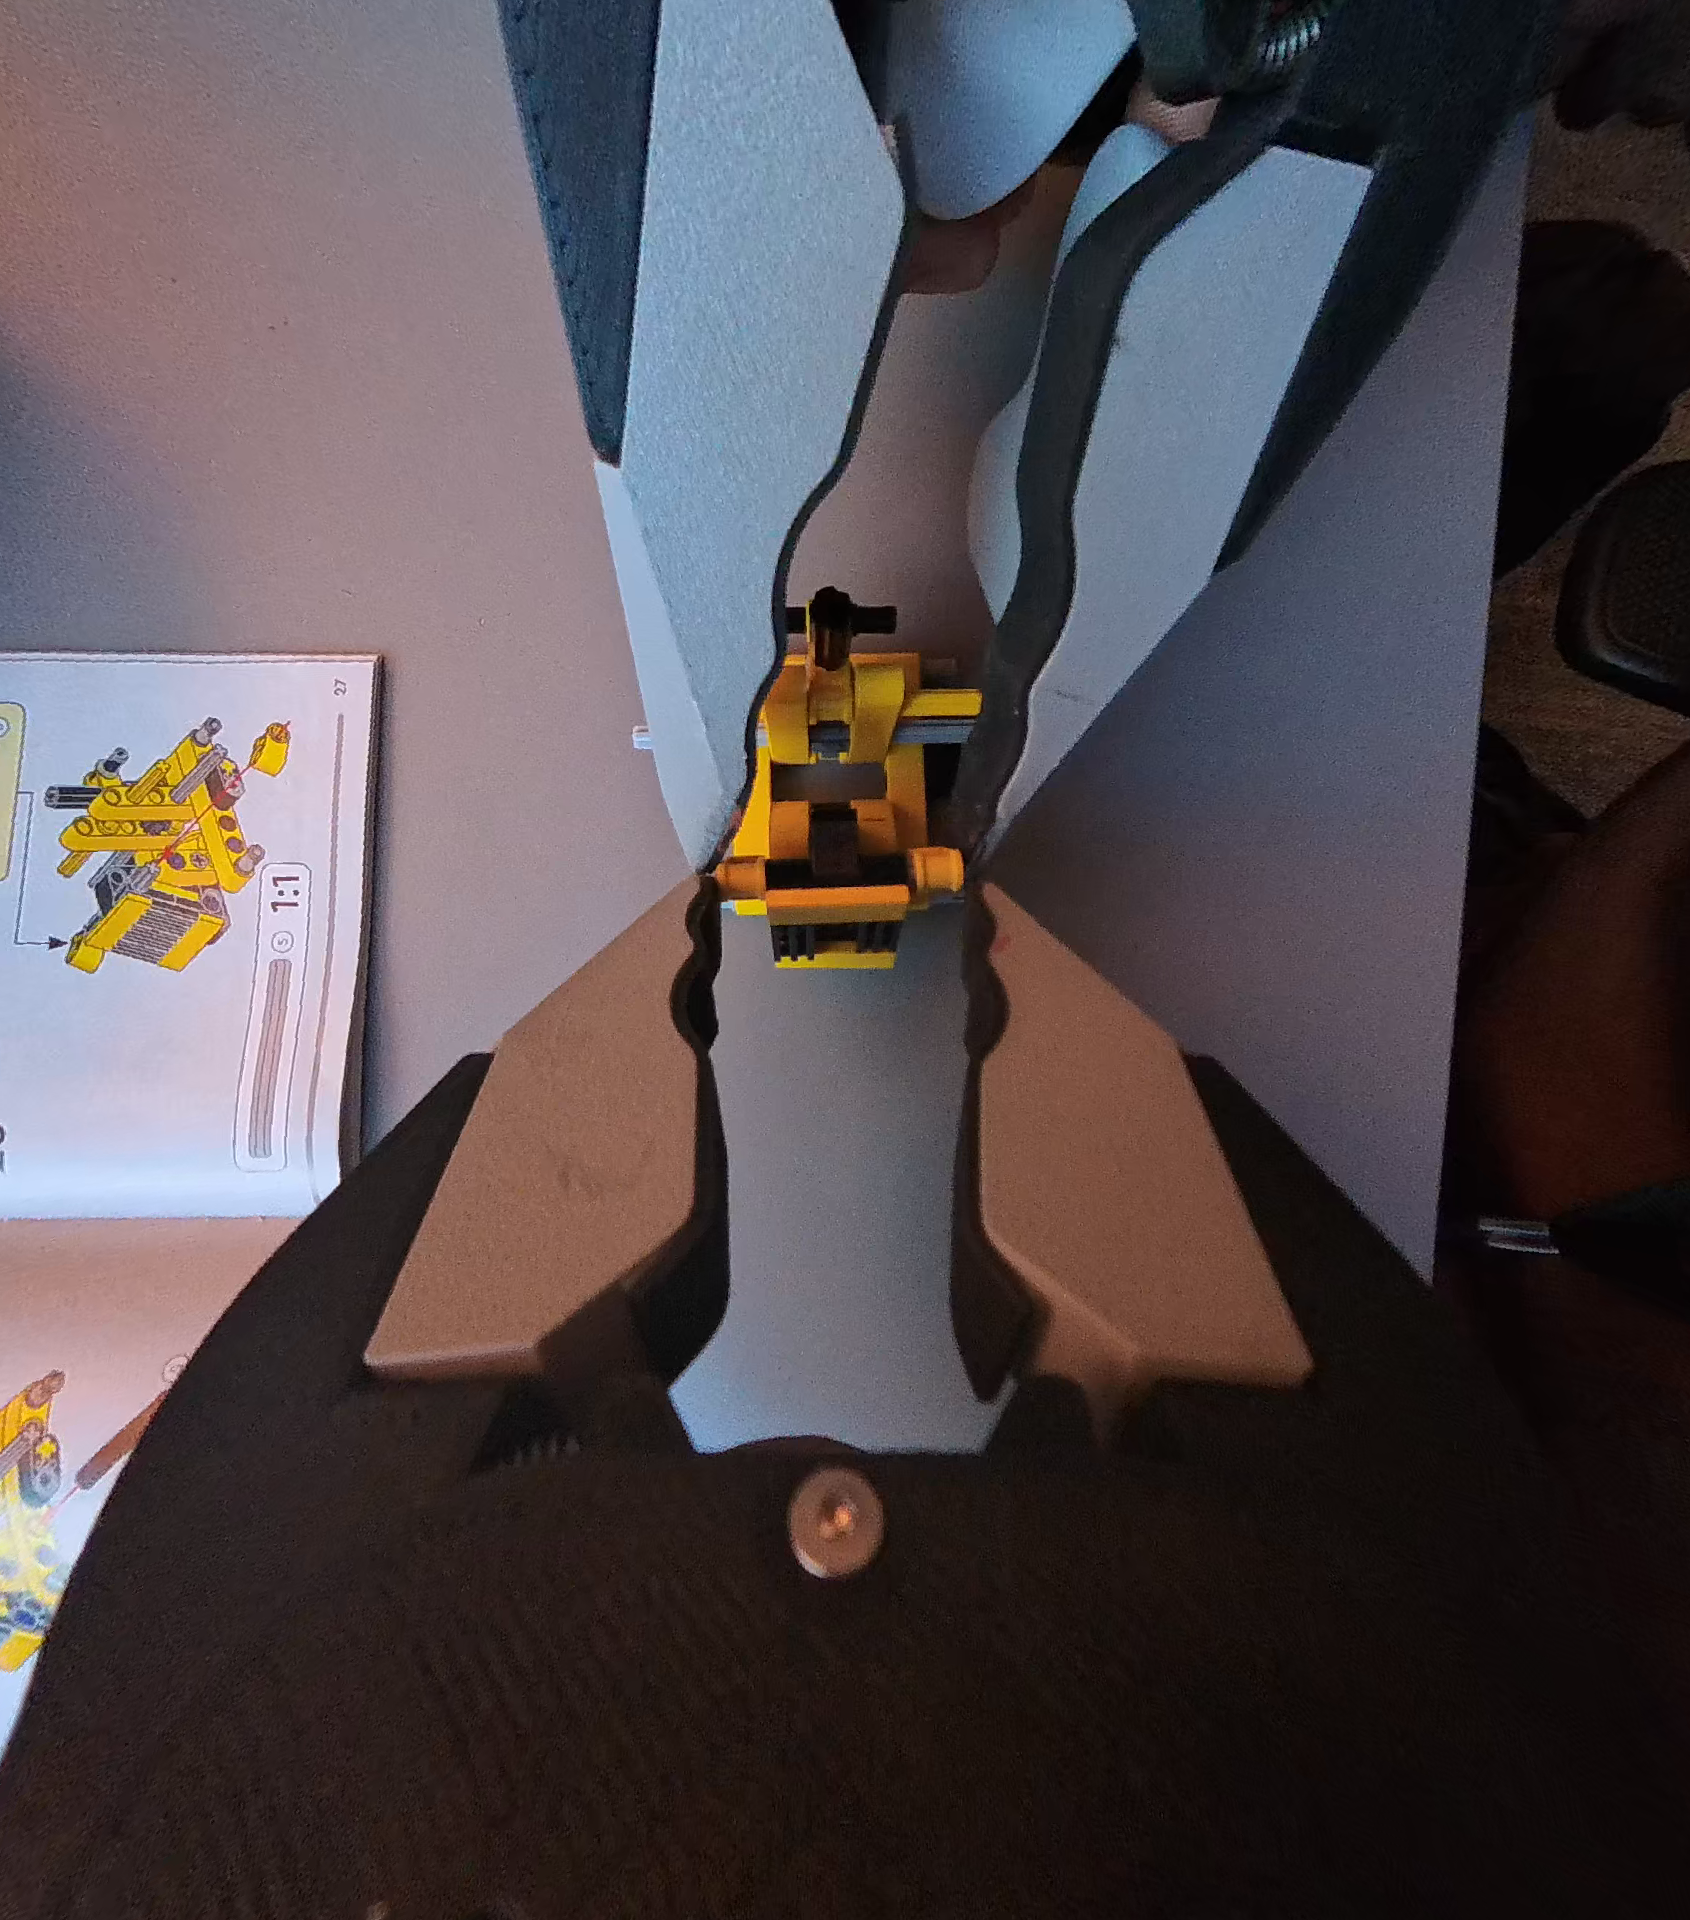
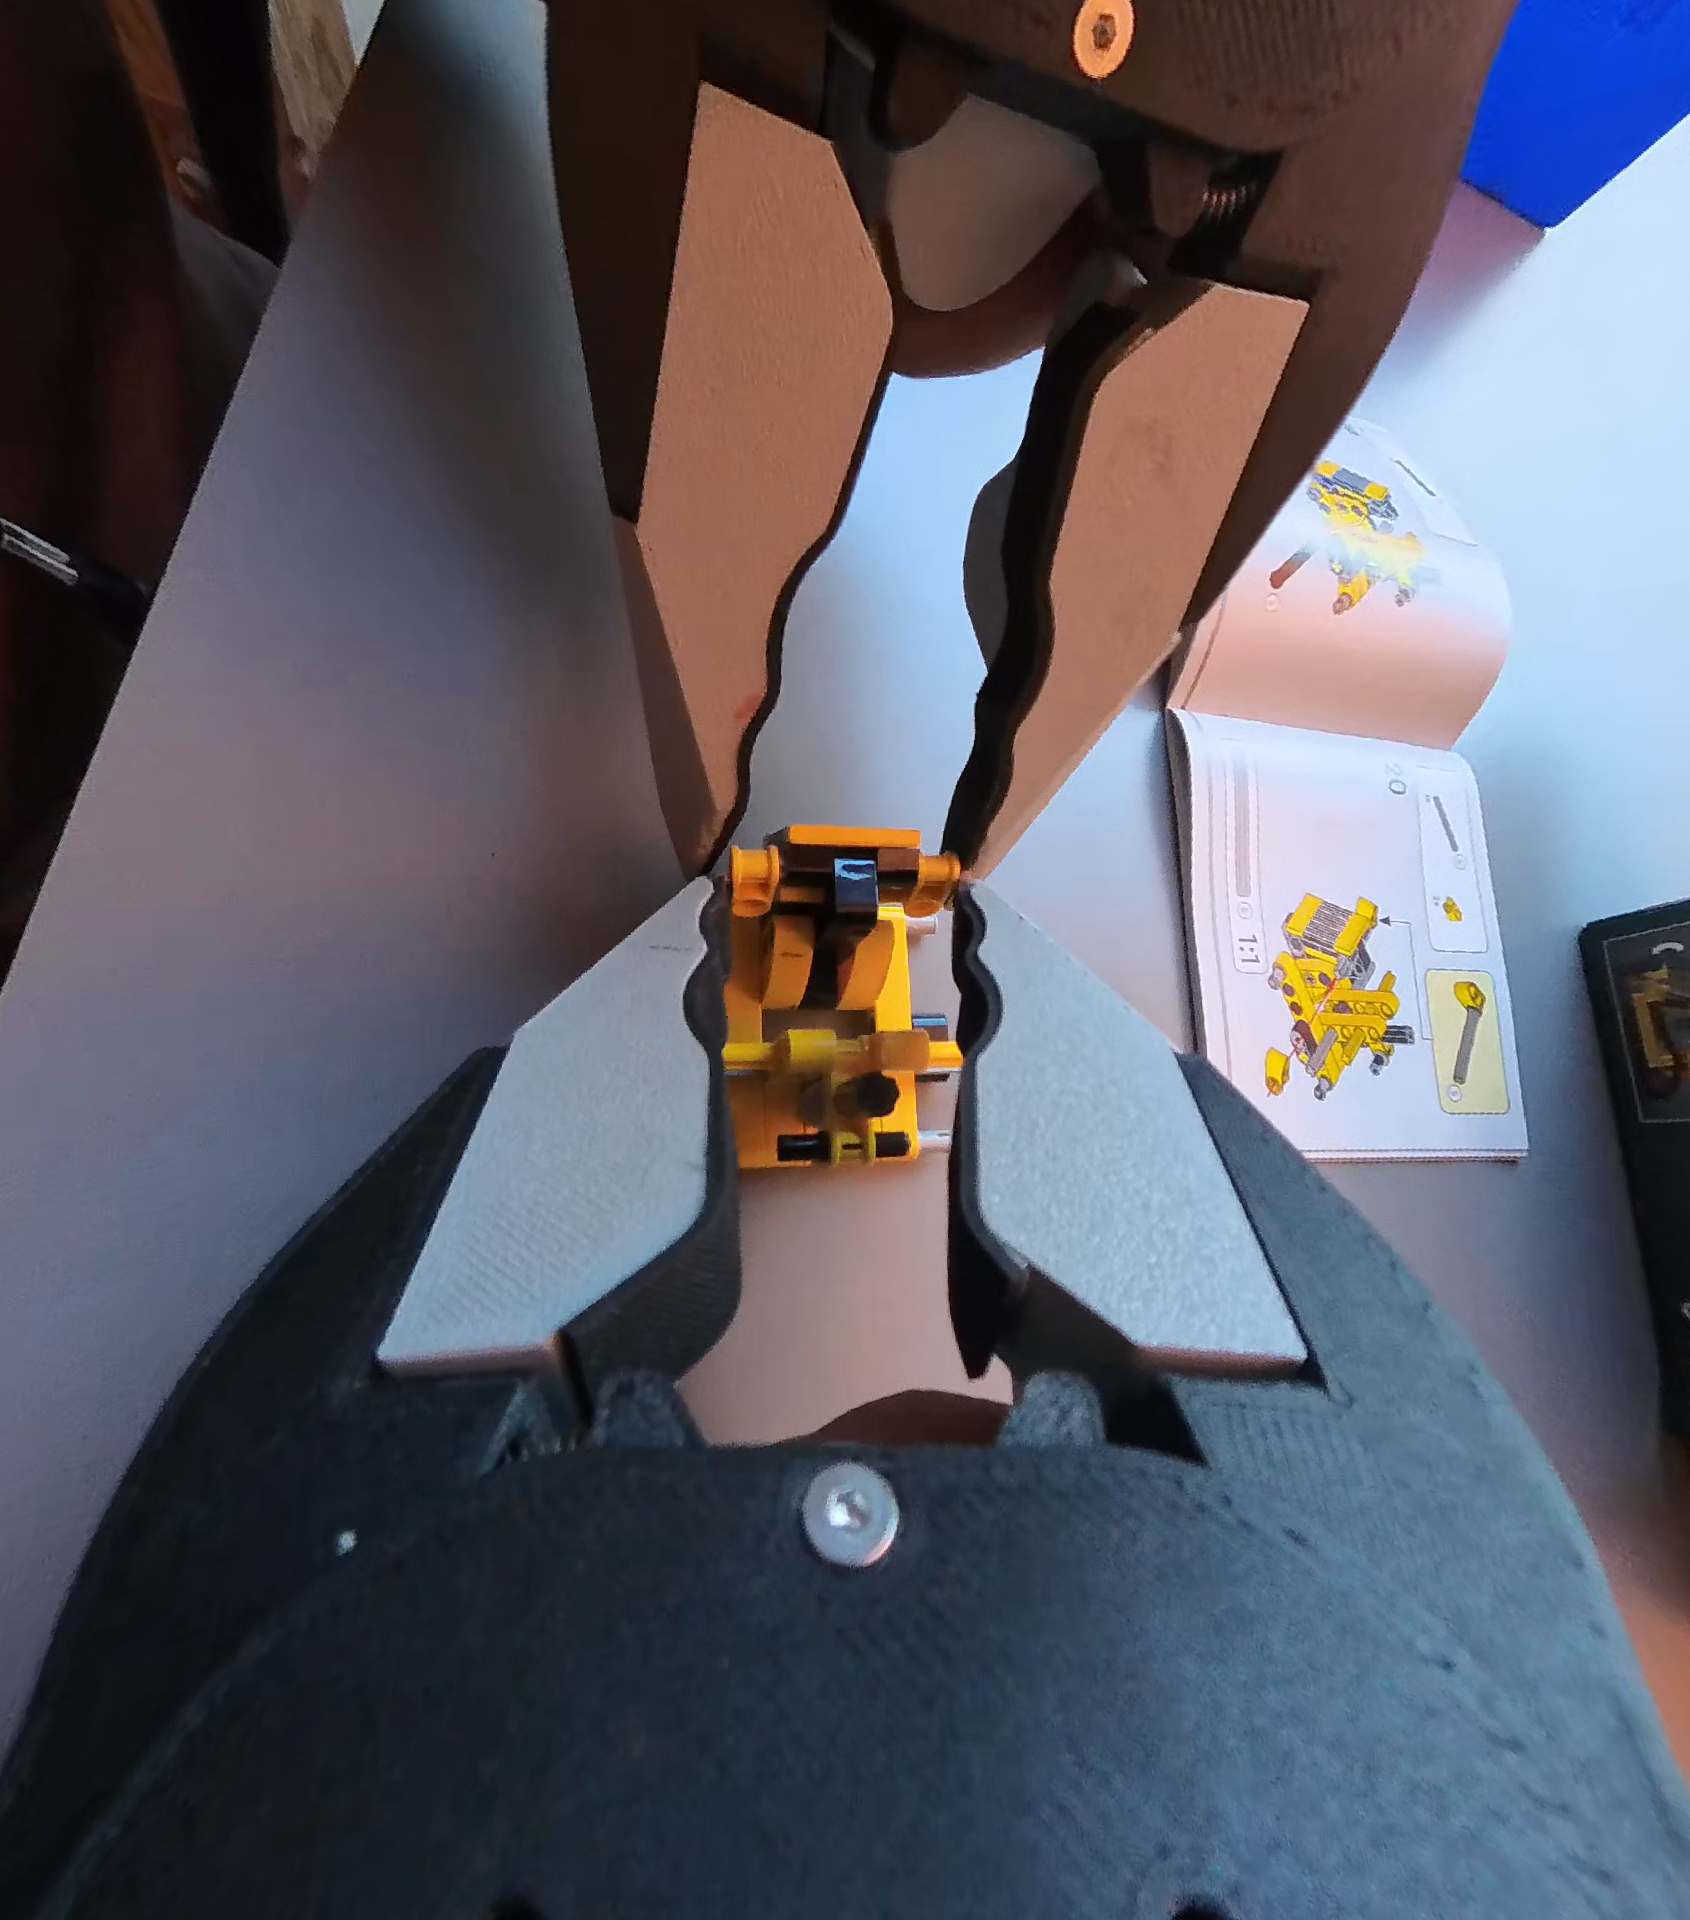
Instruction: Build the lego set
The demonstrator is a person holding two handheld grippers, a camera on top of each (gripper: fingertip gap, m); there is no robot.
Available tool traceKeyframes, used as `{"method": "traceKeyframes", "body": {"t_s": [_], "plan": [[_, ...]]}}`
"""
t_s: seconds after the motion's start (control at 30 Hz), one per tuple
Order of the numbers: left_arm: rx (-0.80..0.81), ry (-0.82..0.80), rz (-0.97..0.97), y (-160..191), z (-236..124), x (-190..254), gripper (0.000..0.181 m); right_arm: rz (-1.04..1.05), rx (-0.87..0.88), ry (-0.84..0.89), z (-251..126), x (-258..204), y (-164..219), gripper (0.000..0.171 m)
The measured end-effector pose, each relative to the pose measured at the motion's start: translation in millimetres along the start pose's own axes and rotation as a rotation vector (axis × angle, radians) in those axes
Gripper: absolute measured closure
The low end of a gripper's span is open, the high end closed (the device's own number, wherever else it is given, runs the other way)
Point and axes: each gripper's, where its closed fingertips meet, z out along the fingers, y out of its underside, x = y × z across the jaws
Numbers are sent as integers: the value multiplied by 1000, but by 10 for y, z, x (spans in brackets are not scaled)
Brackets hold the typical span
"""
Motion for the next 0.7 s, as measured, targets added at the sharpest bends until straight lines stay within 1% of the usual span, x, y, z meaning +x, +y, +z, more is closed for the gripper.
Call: {"method": "traceKeyframes", "body": {"t_s": [0.03,0.3,0.53,0.7], "plan": [[-4,1,4,0,2,-1,137,-4,-2,4,0,1,0,132],[-49,-2,35,-7,16,-16,138,-38,-30,21,-21,11,13,131],[-93,-30,27,-2,19,-71,139,-45,-115,24,-6,57,28,132],[-131,-55,45,2,23,-100,140,-48,-118,24,1,80,37,133]]}}
